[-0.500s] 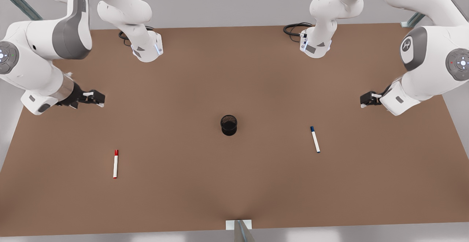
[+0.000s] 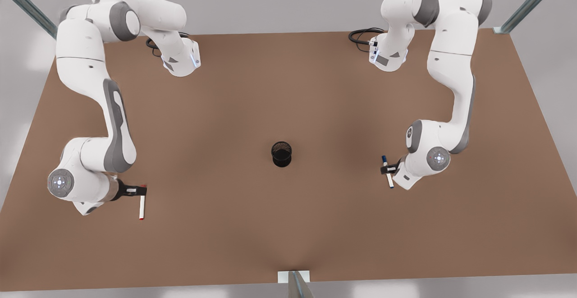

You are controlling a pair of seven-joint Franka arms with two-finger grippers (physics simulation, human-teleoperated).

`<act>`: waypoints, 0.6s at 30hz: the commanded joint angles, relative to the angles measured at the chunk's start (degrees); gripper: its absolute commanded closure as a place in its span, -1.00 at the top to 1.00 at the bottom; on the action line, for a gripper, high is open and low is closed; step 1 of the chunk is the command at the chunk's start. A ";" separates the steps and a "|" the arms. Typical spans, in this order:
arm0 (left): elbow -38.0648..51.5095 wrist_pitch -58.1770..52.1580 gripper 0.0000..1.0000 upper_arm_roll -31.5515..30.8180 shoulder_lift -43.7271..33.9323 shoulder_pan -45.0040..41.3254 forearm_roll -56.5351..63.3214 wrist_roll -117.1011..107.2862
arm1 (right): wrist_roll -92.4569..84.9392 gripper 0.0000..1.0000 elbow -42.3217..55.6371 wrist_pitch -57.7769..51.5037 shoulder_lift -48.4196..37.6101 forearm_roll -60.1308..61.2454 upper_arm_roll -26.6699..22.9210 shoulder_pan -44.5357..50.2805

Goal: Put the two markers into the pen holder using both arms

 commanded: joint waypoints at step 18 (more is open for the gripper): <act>0.42 15.40 0.64 0.16 6.39 0.09 3.17 -17.31 | -4.42 -0.01 -1.50 28.07 11.65 -3.19 0.01 -1.87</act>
